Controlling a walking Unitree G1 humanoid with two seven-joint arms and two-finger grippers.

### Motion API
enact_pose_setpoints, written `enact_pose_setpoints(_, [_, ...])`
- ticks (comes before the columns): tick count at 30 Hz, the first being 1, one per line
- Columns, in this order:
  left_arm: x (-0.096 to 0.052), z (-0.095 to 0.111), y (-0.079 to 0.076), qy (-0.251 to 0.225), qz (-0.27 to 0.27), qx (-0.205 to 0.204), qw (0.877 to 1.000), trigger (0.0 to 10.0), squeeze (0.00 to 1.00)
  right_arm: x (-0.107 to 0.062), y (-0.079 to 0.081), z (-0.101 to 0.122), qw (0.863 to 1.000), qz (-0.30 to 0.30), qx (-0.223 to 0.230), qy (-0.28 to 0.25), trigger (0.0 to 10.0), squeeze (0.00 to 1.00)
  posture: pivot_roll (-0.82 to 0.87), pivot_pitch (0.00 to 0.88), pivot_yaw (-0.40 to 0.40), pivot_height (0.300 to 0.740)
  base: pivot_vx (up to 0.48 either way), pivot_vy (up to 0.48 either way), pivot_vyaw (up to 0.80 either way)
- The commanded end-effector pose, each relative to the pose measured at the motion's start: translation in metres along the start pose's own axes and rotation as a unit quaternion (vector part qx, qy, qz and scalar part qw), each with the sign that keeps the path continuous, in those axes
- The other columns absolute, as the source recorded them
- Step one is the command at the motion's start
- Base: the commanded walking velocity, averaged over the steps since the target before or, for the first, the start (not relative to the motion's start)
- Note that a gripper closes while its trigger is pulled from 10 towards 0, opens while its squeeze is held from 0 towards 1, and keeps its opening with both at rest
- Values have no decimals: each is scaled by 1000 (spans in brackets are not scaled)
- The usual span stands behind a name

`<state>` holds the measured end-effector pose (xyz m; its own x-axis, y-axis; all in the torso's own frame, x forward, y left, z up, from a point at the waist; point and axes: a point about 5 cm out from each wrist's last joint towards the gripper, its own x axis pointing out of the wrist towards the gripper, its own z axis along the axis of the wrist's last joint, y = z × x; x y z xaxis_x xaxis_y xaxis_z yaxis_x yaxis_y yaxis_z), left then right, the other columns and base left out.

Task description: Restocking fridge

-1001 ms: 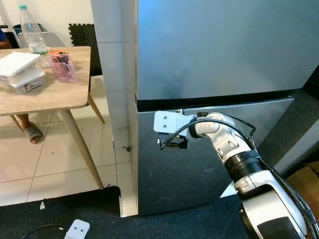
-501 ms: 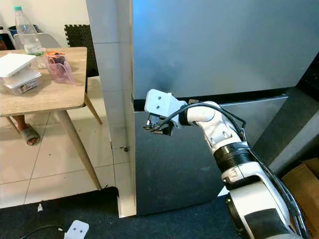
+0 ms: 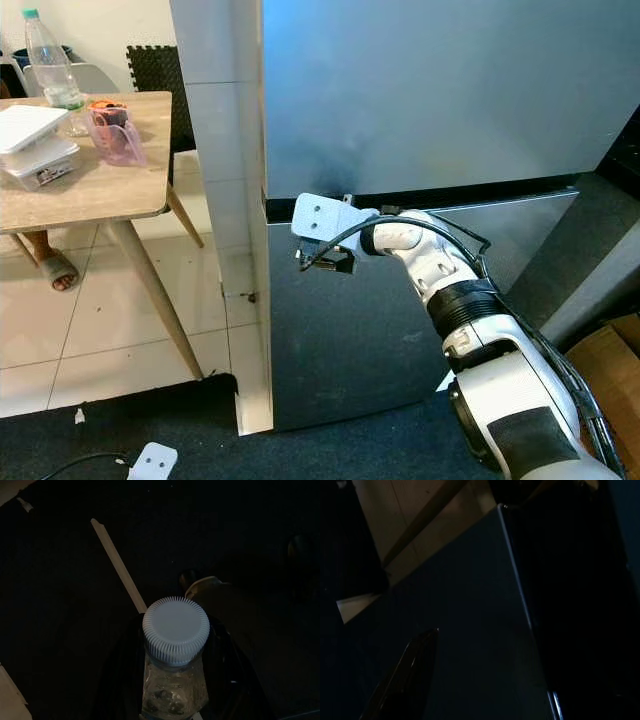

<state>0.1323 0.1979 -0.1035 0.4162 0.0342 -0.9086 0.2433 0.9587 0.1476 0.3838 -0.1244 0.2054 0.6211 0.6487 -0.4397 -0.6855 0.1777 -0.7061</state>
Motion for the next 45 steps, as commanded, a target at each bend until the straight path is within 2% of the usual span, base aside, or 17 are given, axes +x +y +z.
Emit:
enact_pose_setpoints(1, [-2,-16,-6,27,-17,5,999,10000,0,-1,0,-2,999,18,-29,11,10000,0,-49,0,-60,740,0,0,0])
enact_pose_setpoints(8, [-2,-15,-6,27,-17,7,999,10000,0,-2,6,-4,997,56,-45,13,10000,0,-48,0,-62,740,0,0,0])
enact_pose_setpoints(10, [-2,-15,-6,26,-17,8,999,10000,0,-5,14,-9,993,105,-59,19,10000,0,-46,0,-64,740,0,0,0])
enact_pose_setpoints(13, [-1,-13,-8,24,-17,8,1000,10000,0,-8,22,-10,987,145,-66,18,10000,0,-47,0,-64,740,0,0,0])
enact_pose_setpoints(18, [0,-8,-12,20,-19,8,1000,10000,0,-13,29,-10,979,195,-57,11,10000,0,-47,0,-61,740,0,0,0])
enact_pose_setpoints(24, [0,-6,-13,19,-20,8,1000,10000,0,-19,31,-13,974,221,-49,8,10000,0,-46,0,-61,740,0,0,0])
enact_pose_setpoints(28, [0,-7,-12,20,-19,7,1000,10000,0,-30,34,-7,965,261,-17,-25,10000,0,-47,0,-61,740,0,0,0])
enact_pose_setpoints(34, [-1,-10,-8,23,-17,7,1000,10000,0,-40,33,5,956,284,0,-68,10000,0,-47,0,-61,740,0,0,0])
enact_pose_setpoints(36, [-1,-11,-7,24,-16,6,1000,10000,0,-44,33,12,951,293,7,-97,10000,0,-47,0,-61,740,0,0,0])
enact_pose_setpoints(37, [-1,-12,-6,24,-16,6,1000,10000,0,-49,32,24,943,300,16,-140,10000,0,-45,0,-56,740,0,0,0])
enact_pose_setpoints(38, [-1,-12,-6,24,-16,6,1000,10000,0,-49,32,24,943,300,16,-140,10000,0,-45,0,-56,740,0,0,0])
enact_pose_setpoints(39, [-1,-12,-6,24,-16,6,1000,10000,0,-53,31,32,936,307,21,-171,10000,0,-45,0,-56,740,0,0,0])
enact_pose_setpoints(40, [-1,-13,-5,25,-15,5,1000,10000,0,-69,25,59,906,317,40,-278,10000,0,-46,0,-57,740,0,0,0])
enact_pose_setpoints(41, [-1,-13,-5,25,-15,5,1000,10000,0,-69,25,59,906,317,40,-278,10000,0,-46,0,-57,740,0,0,0])
enact_pose_setpoints(45, [-2,-14,-4,26,-15,5,1000,10000,0,-95,6,95,854,303,57,-419,10000,0,-49,0,-56,740,0,0,0])
